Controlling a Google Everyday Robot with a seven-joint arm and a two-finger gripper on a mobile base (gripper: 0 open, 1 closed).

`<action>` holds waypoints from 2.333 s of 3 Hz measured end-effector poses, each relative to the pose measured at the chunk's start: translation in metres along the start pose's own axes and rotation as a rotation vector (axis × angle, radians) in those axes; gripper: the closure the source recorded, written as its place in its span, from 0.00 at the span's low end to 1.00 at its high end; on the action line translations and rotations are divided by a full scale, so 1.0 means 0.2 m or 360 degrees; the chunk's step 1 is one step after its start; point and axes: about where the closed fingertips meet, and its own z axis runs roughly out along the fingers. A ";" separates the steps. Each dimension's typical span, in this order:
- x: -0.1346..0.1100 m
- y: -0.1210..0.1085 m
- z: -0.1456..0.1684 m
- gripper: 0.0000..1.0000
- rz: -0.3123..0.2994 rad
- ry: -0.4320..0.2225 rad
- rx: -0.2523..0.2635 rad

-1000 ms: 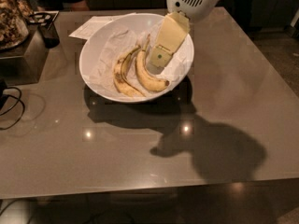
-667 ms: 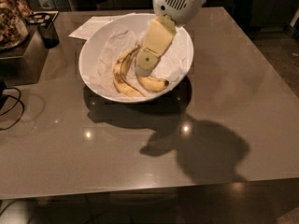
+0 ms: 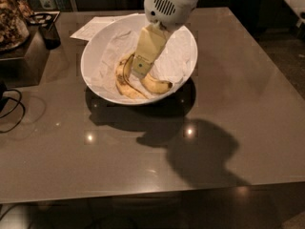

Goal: Pick banana from white bowl

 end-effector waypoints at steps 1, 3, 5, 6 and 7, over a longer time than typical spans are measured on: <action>-0.01 -0.07 0.03 0.25 0.0056 0.0016 -0.0010; -0.02 -0.20 0.11 0.34 0.0155 0.0063 -0.0011; -0.03 -0.24 0.19 0.30 0.0181 0.0126 -0.0005; -0.02 -0.27 0.23 0.35 0.0194 0.0168 0.0012; -0.02 -0.28 0.26 0.38 0.0195 0.0208 0.0014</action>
Offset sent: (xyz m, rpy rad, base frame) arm 0.0412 -0.0161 -0.0202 -0.0372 0.0908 -0.1005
